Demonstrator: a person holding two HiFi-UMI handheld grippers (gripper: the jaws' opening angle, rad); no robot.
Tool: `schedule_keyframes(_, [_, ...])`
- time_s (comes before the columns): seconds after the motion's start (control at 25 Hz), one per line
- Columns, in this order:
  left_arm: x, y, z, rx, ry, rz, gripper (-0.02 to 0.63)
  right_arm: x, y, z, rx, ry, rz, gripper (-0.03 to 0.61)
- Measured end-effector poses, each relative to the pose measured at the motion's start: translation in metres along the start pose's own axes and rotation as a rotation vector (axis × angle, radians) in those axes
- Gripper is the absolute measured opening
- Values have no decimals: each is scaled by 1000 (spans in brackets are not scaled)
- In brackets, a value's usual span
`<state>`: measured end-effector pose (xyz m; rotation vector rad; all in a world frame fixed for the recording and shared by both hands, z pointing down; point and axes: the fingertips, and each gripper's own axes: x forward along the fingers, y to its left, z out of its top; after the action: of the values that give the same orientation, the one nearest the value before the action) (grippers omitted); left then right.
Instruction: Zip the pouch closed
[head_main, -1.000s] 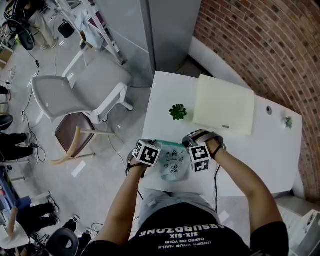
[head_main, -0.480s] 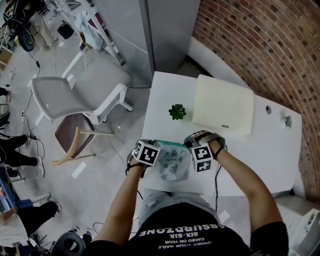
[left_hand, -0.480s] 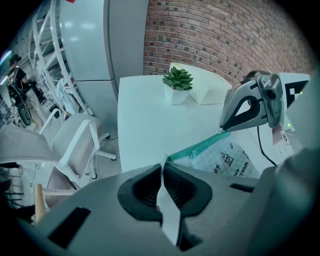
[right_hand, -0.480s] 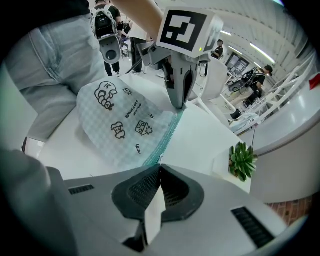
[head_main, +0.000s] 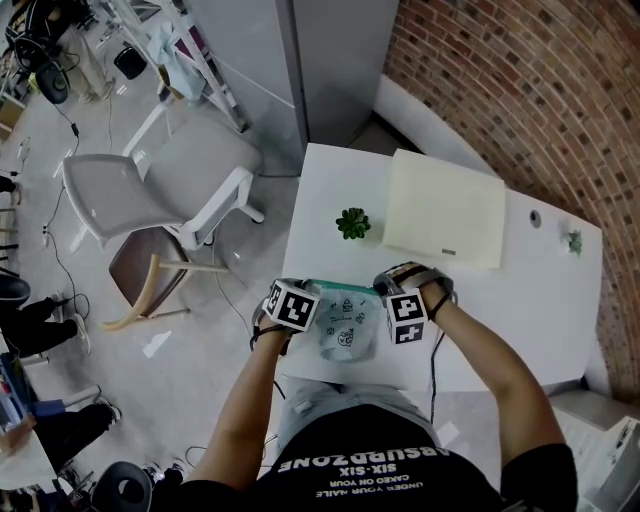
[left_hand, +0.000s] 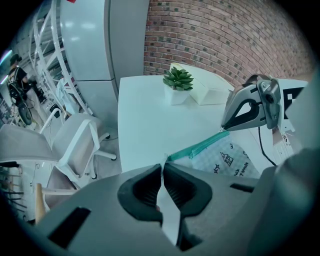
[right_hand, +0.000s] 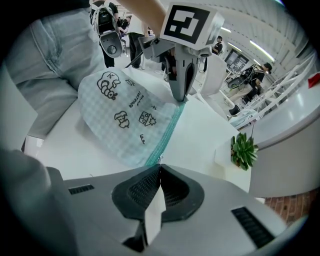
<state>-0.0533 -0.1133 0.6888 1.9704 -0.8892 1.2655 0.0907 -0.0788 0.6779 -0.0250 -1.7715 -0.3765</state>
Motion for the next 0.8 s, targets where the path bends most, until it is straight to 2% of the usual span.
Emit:
schedule_keyframes(0.2, [0, 0, 0, 5, -2, 3, 21, 2, 9, -8, 53, -6, -1, 0])
schedule_keyframes(0.36, [0, 0, 0, 9, -3, 5, 21, 5, 8, -10, 102, -7, -33, 0])
schedule_keyframes(0.56, [0, -1, 0, 4, -4, 6, 21, 7, 4, -12, 245, -40, -75, 0])
schedule_keyframes(0.8, [-1, -1, -1, 7, -7, 14, 21, 4, 1, -13, 386, -91, -184, 0])
